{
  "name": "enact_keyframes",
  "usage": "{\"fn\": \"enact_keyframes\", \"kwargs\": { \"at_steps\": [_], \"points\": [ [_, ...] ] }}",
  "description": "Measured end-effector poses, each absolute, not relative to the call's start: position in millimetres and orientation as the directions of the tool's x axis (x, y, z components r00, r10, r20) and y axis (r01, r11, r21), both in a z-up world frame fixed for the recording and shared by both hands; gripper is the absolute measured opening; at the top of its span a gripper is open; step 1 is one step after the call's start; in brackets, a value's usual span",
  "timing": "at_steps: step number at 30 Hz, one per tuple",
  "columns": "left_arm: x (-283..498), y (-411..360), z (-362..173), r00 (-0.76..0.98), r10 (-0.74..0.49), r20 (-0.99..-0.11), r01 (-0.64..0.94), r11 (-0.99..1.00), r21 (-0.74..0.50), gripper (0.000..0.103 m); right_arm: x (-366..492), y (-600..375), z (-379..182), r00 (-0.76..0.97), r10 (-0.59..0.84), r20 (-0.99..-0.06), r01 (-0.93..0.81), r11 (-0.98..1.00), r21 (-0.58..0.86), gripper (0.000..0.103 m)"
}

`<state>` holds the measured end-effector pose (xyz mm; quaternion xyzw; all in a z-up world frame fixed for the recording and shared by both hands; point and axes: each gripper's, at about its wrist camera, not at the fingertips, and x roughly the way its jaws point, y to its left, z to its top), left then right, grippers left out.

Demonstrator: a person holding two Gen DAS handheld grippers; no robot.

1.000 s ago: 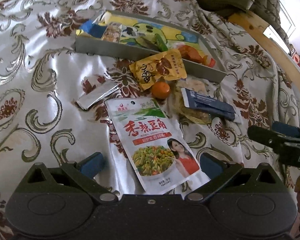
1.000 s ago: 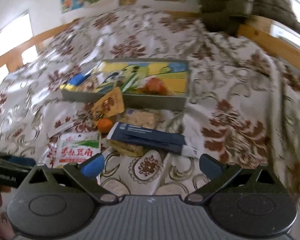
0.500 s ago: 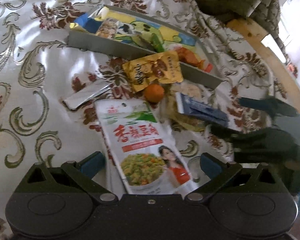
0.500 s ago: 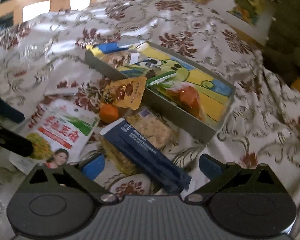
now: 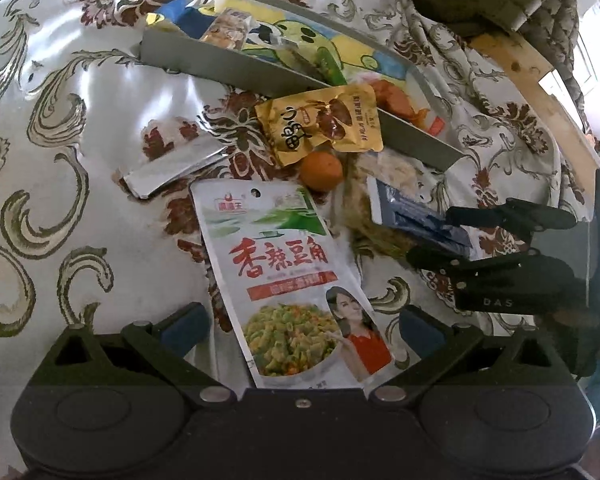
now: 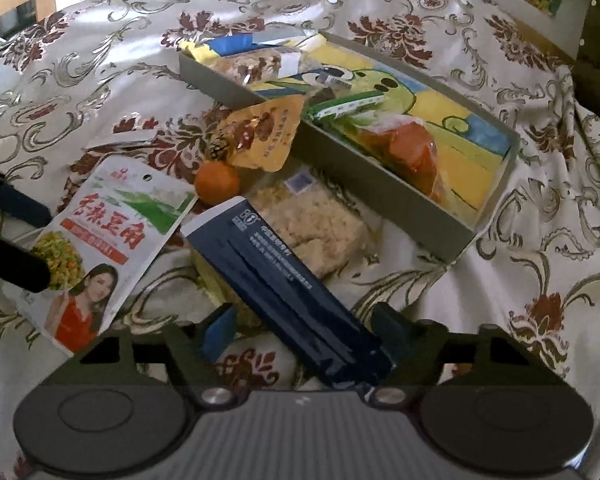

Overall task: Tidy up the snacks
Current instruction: 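Close the left tool on the green-bean bag while the right tool closes on the blue pack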

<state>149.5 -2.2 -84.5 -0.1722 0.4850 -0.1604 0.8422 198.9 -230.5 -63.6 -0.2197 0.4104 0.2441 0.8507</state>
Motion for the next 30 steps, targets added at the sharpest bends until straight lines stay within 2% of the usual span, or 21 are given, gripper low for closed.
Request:
{"fn": "enact_keyframes", "kwargs": {
  "at_steps": [6, 7, 8, 15, 18, 25, 27, 30],
  "points": [
    [147.1, -0.8, -81.5, 0.471, -0.497, -0.729, 0.116, 0.854, -0.507, 0.089, 187.6, -224.7, -56.1, 0.499, 0.243, -0.832, -0.592, 0.796, -0.122, 0.054],
    [147.4, -0.2, -82.9, 0.462, -0.509, -0.726, 0.112, 0.846, -0.522, 0.083, 184.0, -223.4, -55.1, 0.496, 0.248, -0.832, -0.594, 0.796, -0.116, 0.054],
    [147.5, 0.0, -84.3, 0.457, -0.512, -0.728, 0.105, 0.843, -0.528, 0.082, 181.3, -221.4, -54.3, 0.492, 0.252, -0.833, -0.597, 0.794, -0.113, 0.053],
    [154.2, 4.0, -95.1, 0.456, -0.506, -0.732, 0.052, 0.836, -0.546, 0.082, 169.1, -205.7, -51.5, 0.437, 0.319, -0.841, -0.603, 0.798, -0.011, 0.05],
    [157.5, 4.7, -98.0, 0.469, -0.502, -0.727, 0.031, 0.831, -0.555, 0.083, 167.4, -198.4, -53.8, 0.463, 0.292, -0.837, -0.591, 0.806, -0.045, 0.05],
    [163.3, -4.7, -101.1, 0.503, -0.487, -0.713, 0.019, 0.832, -0.555, 0.094, 170.8, -201.2, -56.9, 0.485, 0.289, -0.826, -0.523, 0.852, -0.009, 0.049],
    [161.9, -10.0, -100.0, 0.515, -0.468, -0.718, 0.031, 0.847, -0.53, 0.094, 175.5, -207.3, -56.3, 0.476, 0.309, -0.823, -0.494, 0.869, 0.041, 0.048],
    [158.0, -14.2, -97.2, 0.529, -0.436, -0.728, 0.034, 0.868, -0.495, 0.088, 180.8, -217.0, -56.6, 0.46, 0.342, -0.82, -0.456, 0.883, 0.113, 0.047]
  ]
}}
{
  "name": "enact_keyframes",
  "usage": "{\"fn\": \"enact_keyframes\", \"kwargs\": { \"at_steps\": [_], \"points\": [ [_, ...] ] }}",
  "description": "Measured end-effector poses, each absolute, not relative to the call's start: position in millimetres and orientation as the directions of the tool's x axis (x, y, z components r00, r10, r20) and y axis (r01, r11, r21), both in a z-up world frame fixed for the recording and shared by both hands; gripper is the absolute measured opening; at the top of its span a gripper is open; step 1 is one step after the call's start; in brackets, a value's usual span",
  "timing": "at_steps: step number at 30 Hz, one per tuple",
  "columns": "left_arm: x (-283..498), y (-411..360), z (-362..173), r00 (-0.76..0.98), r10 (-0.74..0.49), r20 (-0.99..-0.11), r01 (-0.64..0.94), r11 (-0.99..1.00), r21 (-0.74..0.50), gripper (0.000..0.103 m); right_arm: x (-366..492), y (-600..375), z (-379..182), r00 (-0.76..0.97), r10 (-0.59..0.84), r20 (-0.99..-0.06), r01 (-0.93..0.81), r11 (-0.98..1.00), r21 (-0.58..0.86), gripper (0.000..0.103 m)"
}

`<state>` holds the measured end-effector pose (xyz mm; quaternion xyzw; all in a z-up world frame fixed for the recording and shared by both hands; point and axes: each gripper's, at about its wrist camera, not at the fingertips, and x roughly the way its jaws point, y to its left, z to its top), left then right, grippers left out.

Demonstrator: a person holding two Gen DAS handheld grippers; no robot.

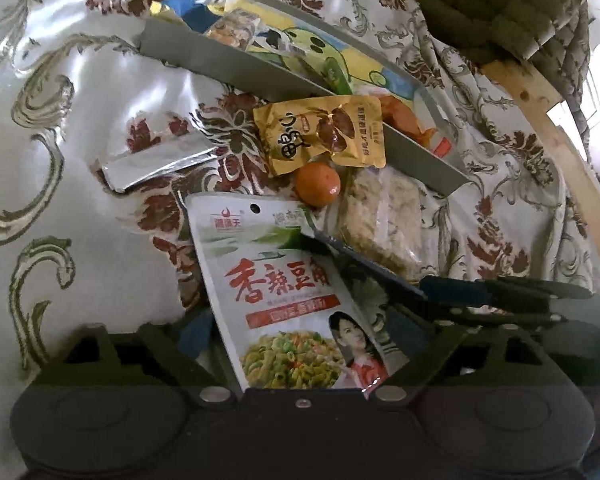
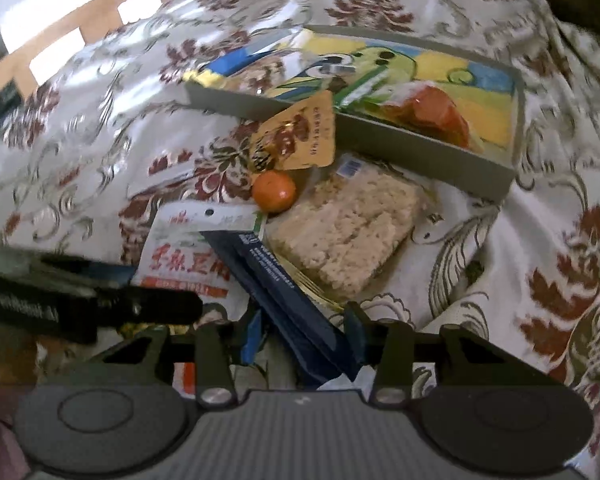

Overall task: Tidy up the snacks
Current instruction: 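Close the left tool on the green-bean bag while the right tool closes on the blue pack, then lift the green-bean bag with the left tool while the right tool carries the blue pack over the tray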

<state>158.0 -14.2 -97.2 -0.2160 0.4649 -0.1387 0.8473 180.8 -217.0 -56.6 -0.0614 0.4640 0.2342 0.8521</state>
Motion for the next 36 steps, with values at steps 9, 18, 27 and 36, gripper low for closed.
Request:
{"fn": "enact_keyframes", "kwargs": {
  "at_steps": [9, 18, 27, 36],
  "points": [
    [153.5, 1.3, -92.3, 0.567, -0.483, -0.668, -0.008, 0.807, -0.591, 0.048, 183.5, -221.1, -58.7, 0.445, 0.364, -0.818, -0.433, 0.887, 0.159, 0.046],
    [156.9, -0.4, -86.2, 0.602, -0.556, -0.574, 0.065, 0.75, -0.658, 0.031, 185.3, -227.3, -56.3, 0.444, 0.397, -0.803, -0.392, 0.892, 0.225, 0.045],
    [171.2, -11.6, -101.7, 0.559, -0.521, -0.645, 0.028, 0.789, -0.613, 0.023, 184.6, -221.8, -57.9, 0.454, 0.383, -0.804, -0.392, 0.897, 0.205, 0.045],
    [166.5, -7.0, -90.5, 0.563, -0.515, -0.647, 0.002, 0.783, -0.622, 0.013, 173.6, -211.0, -47.8, 0.501, 0.355, -0.789, -0.427, 0.895, 0.131, 0.038]
  ]
}}
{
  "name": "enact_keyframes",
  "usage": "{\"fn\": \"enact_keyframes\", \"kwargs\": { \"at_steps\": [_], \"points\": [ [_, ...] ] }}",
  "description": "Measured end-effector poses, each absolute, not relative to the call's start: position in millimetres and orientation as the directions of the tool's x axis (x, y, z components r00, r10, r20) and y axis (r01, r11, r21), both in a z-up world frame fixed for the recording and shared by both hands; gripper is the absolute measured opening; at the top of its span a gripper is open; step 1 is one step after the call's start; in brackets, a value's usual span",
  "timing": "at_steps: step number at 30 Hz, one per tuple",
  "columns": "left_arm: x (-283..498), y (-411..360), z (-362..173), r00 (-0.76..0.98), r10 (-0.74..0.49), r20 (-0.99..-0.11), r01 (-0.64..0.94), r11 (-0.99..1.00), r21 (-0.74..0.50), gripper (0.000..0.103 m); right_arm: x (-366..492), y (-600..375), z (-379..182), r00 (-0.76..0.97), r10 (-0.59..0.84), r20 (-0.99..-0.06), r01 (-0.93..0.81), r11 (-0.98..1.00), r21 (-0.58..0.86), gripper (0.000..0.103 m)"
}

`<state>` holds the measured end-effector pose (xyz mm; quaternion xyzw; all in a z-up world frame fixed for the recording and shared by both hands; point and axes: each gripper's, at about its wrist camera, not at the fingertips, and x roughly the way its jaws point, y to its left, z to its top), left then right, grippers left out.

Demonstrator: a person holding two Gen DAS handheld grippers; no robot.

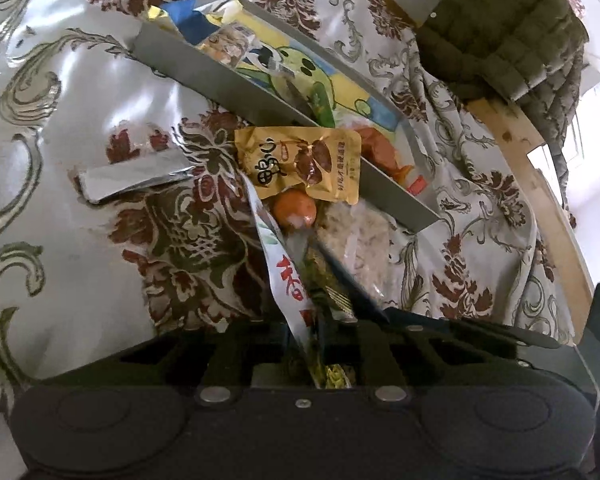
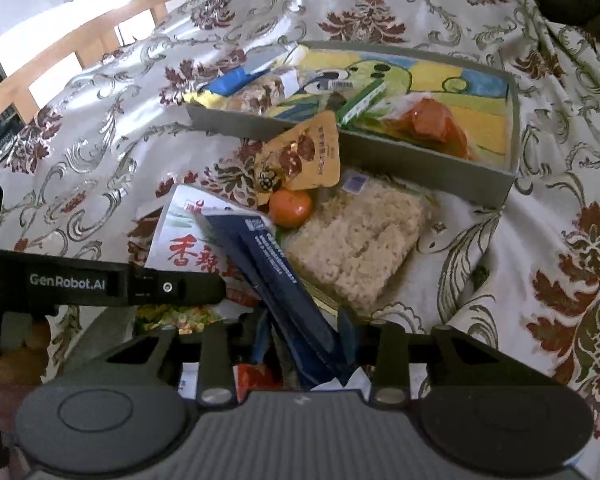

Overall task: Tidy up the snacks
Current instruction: 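Lift the green-bean bag with the left tool while the right tool carries the blue pack over the tray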

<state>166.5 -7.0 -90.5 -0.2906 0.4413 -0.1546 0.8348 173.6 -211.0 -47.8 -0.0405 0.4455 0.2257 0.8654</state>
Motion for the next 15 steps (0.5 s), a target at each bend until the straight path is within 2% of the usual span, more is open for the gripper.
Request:
{"fn": "enact_keyframes", "kwargs": {
  "at_steps": [7, 15],
  "points": [
    [156.4, 2.9, -80.4, 0.59, -0.497, -0.636, -0.032, 0.772, -0.634, 0.009, 170.6, -219.0, -38.1, 0.53, 0.362, -0.767, -0.4, 0.904, 0.15, 0.036],
    [148.1, 20.0, -63.1, 0.664, -0.494, -0.561, -0.044, 0.723, -0.69, 0.008, 161.4, -217.4, -24.1, 0.596, 0.371, -0.712, -0.414, 0.902, 0.123, 0.035]
  ]
}}
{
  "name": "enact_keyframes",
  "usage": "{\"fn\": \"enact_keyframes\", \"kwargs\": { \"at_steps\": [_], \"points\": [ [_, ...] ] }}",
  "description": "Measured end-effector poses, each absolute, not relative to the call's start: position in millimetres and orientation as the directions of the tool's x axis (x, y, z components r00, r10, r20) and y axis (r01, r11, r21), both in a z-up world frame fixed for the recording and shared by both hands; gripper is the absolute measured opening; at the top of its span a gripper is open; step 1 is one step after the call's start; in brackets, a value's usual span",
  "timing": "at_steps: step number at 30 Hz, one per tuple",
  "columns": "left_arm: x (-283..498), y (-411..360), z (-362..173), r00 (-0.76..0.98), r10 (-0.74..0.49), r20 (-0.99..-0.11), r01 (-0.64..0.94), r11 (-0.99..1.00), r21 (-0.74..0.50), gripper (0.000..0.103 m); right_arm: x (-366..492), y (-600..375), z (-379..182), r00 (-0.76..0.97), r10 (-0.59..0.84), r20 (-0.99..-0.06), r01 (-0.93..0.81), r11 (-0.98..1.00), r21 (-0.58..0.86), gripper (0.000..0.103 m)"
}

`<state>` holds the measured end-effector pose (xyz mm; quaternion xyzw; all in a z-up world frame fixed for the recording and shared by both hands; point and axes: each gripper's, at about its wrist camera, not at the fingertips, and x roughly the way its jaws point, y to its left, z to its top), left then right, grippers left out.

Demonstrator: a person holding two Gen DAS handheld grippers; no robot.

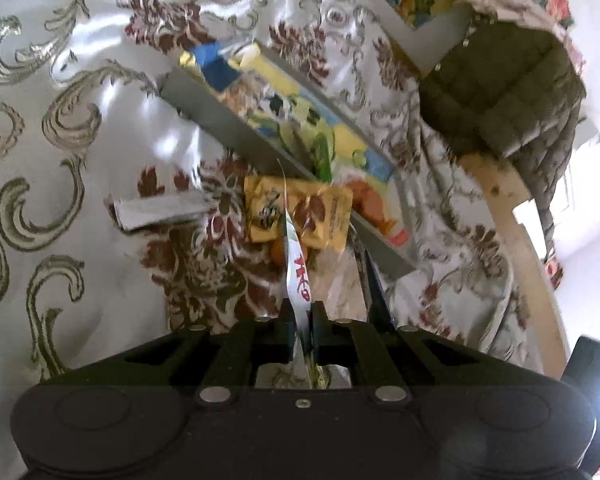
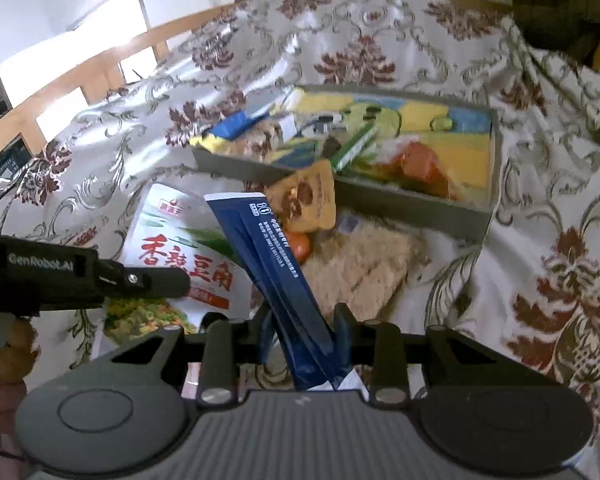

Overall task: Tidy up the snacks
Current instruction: 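Lift the green-bean bag with the left tool while the right tool carries the blue pack over the tray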

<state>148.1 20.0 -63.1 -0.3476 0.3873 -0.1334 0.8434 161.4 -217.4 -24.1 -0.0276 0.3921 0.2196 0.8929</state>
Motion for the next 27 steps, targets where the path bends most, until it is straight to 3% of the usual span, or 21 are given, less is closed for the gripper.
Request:
{"fn": "enact_keyframes", "kwargs": {
  "at_steps": [11, 20, 27],
  "points": [
    [170.8, 27.5, -27.8, 0.757, -0.459, -0.465, 0.001, 0.712, -0.702, 0.008, 163.1, -218.9, -7.5, 0.749, 0.32, -0.58, -0.366, 0.93, 0.04, 0.035],
    [245.8, 17.9, -1.3, 0.787, -0.438, -0.433, 0.061, 0.755, -0.653, 0.008, 208.9, -214.6, -1.9, 0.827, 0.244, -0.507, -0.289, 0.957, -0.01, 0.035],
    [298.2, 35.6, -19.2, 0.82, -0.423, -0.385, 0.037, 0.712, -0.702, 0.008, 254.0, -206.2, -5.0, 0.857, 0.19, -0.479, -0.241, 0.969, -0.046, 0.035]
  ]
}}
